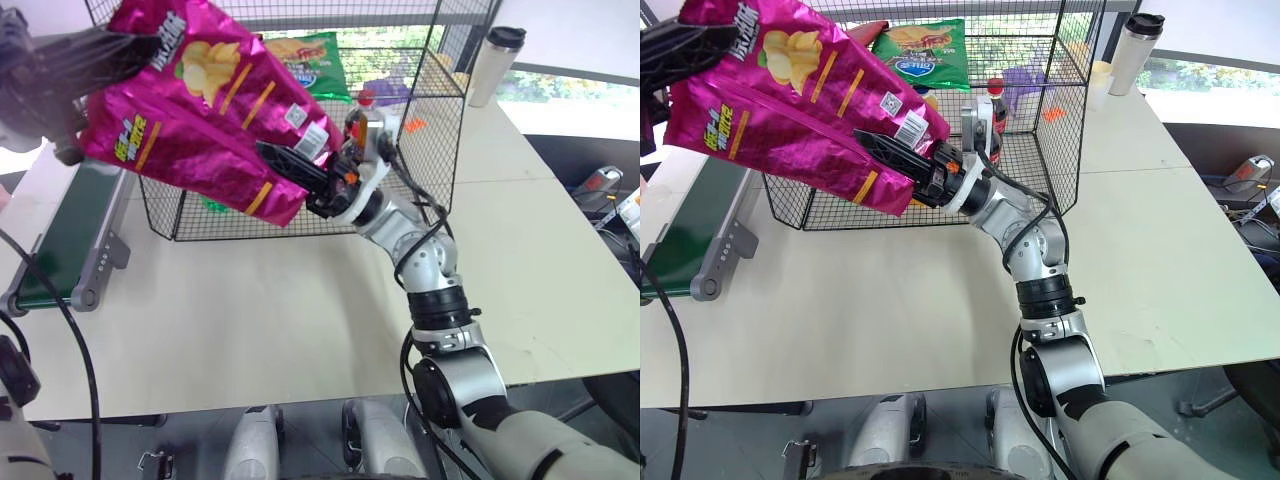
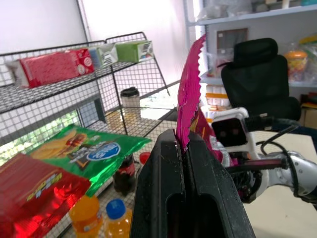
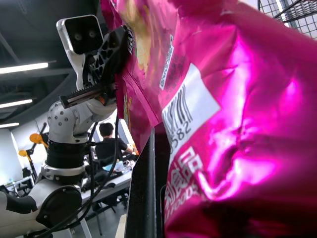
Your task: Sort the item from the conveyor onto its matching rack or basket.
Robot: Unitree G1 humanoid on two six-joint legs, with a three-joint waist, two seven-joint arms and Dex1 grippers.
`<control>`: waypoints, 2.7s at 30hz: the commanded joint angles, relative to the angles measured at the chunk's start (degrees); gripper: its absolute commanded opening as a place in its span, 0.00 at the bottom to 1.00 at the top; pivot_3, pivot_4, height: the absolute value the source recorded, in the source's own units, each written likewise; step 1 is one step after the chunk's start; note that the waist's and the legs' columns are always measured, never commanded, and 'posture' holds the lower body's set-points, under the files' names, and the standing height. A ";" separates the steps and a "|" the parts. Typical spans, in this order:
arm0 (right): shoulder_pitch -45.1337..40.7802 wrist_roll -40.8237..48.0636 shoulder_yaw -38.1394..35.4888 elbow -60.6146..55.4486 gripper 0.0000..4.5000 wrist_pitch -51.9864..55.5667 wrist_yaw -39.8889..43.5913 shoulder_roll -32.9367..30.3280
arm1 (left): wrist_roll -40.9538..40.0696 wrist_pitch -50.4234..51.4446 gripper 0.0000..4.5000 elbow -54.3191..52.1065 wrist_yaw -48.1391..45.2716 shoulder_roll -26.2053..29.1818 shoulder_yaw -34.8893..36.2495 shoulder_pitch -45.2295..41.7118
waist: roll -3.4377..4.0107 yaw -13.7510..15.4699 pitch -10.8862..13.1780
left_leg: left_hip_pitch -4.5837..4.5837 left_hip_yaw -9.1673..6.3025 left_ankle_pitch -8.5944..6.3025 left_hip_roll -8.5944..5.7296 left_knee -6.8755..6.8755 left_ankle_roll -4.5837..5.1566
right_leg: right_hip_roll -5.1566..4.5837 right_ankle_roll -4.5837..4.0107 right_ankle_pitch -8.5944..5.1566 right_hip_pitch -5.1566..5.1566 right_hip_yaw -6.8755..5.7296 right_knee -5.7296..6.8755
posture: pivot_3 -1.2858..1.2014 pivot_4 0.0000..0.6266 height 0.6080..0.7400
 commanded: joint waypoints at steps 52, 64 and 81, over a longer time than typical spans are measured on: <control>-33.64 -71.43 18.81 42.89 0.89 -28.92 -41.90 -24.09 | 22.55 -10.26 0.55 -27.37 37.00 -31.88 -18.15 22.09 | 0.01 -0.34 -0.01 | 0.01 0.06 0.01 -0.17 -0.04 0.02 | -0.13 0.06 -0.03 0.04 0.17 -0.14 | 0.52 0.24 1.00; -30.69 -48.19 5.13 31.02 0.99 -15.87 -18.53 -20.86 | 24.14 -11.31 0.55 -25.30 36.19 -32.18 -17.97 22.13 | 0.02 0.23 0.00 | -0.02 0.03 0.01 -0.14 -0.05 0.02 | -0.12 0.06 -0.03 0.05 0.10 -0.15 | 0.52 0.24 1.00; -15.44 -24.75 -6.93 2.24 0.99 -0.43 -7.55 -22.77 | 25.11 -11.99 0.55 -24.55 35.06 -29.83 -15.20 24.53 | 0.03 0.10 0.01 | -0.01 -0.01 0.01 -0.14 -0.08 0.02 | -0.11 0.06 -0.03 0.06 0.05 -0.15 | 0.52 0.24 1.00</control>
